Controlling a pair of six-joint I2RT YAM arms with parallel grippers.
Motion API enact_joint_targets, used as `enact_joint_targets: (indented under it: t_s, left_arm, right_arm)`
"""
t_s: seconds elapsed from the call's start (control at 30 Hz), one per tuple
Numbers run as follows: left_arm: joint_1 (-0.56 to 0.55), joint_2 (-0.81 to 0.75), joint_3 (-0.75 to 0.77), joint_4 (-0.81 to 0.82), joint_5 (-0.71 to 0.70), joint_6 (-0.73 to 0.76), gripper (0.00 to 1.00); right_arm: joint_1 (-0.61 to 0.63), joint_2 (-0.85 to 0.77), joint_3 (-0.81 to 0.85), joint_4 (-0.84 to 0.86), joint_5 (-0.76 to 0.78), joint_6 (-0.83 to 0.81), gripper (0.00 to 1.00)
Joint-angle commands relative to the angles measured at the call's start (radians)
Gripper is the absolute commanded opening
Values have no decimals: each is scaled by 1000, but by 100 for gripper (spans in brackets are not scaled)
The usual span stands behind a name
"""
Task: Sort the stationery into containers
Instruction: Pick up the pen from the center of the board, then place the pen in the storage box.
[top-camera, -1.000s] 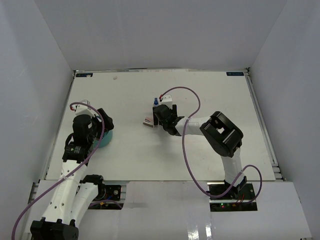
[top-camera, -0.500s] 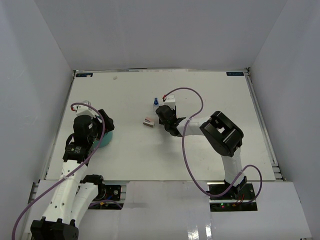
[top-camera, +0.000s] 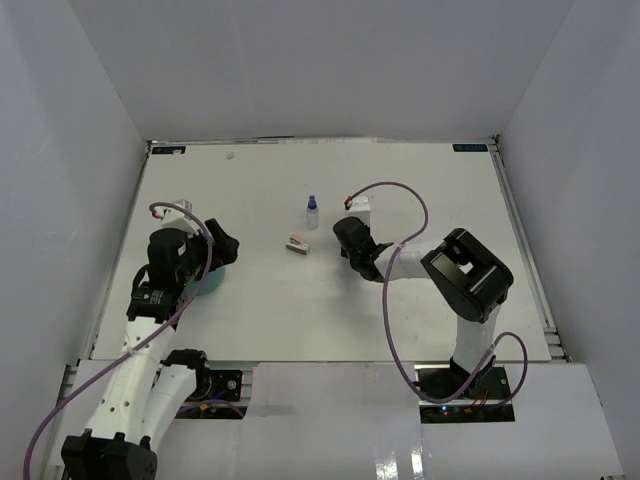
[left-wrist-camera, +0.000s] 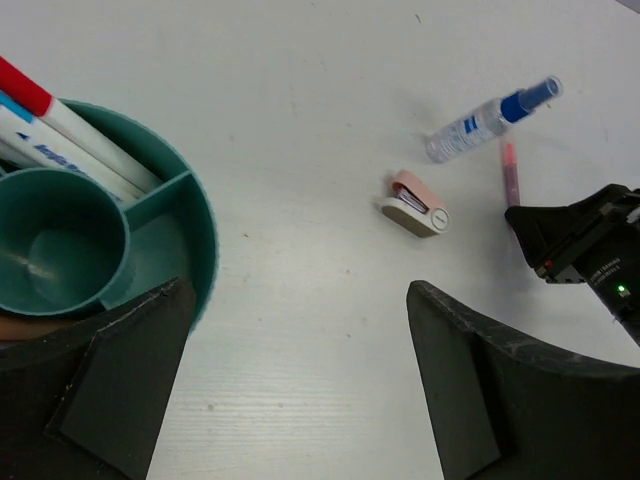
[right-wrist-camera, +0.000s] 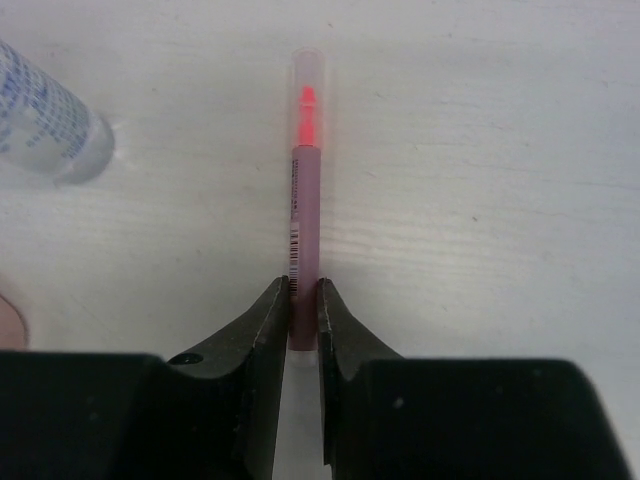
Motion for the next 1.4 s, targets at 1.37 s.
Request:
enact_joint_targets:
  t_s: [1.37]
  left_arm:
    - [-557,627,319,295,179,-472,70]
  right_arm:
    - [76,-833,-640,473,-657,-254,19]
